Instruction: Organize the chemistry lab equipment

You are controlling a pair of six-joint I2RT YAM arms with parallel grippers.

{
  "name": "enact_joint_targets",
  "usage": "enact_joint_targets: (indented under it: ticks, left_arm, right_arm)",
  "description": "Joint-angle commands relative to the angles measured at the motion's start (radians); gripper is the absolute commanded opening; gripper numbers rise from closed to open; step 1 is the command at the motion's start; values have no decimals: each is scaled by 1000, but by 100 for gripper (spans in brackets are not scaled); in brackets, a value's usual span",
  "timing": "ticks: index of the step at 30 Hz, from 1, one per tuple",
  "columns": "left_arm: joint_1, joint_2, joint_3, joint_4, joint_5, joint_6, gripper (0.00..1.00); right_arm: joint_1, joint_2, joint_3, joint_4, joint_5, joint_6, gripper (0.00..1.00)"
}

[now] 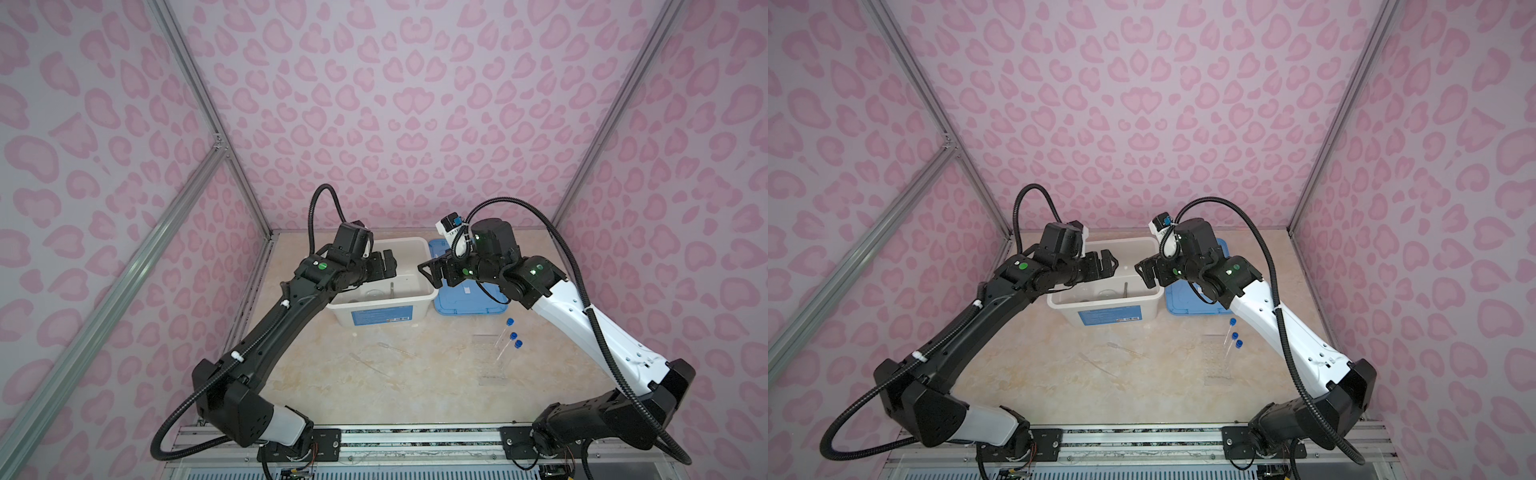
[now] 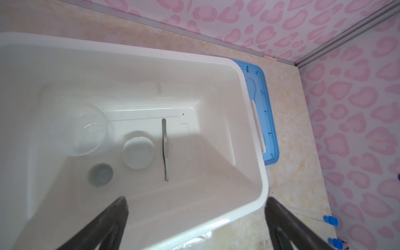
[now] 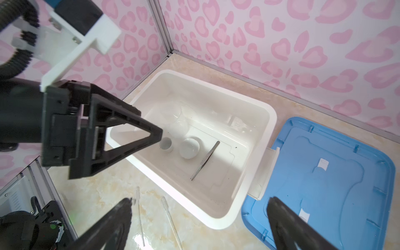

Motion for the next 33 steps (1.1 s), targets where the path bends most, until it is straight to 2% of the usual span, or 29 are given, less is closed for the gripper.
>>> enact_joint_targets:
  ticks: [1,5,7,9,14,16,19,21,28,33]
  left_arm:
    - [2,-112,-64,-78,45,2,99]
    - [3,-241,-177,-151,4,-18,97]
    - [3,-308,-257,-169,-69,-55,97]
    - [4,-373,-343,-161,-93,-119,97]
    - [2,-505,-613,-17,-4,-346,100]
    - [0,-571,-729,67,5,-439,95]
    - [-3,-638,-844,119,-60,-552,83]
    - [-4,-650,-893,131,-96,-611,69]
    - [-7,-545,-966,178,-112,-707,63]
    - [-12,-455,-975,240,-108,-713,62]
  right_arm:
    - [33,-49,-49,-49,49,12,98]
    - [93,-106,-119,-66,93,19,98]
    - [140,-135,-171,-55,124,24,98]
    - [176,-163,-224,-27,153,40,98]
    - [268,-195,-324,7,230,101,98]
    - [307,-197,-351,18,262,121,98]
    - [351,-195,-385,42,293,141,98]
    - [367,-192,-403,56,302,154,98]
    - [404,-167,-418,81,315,171,98]
    - [421,-140,-422,88,327,175,98]
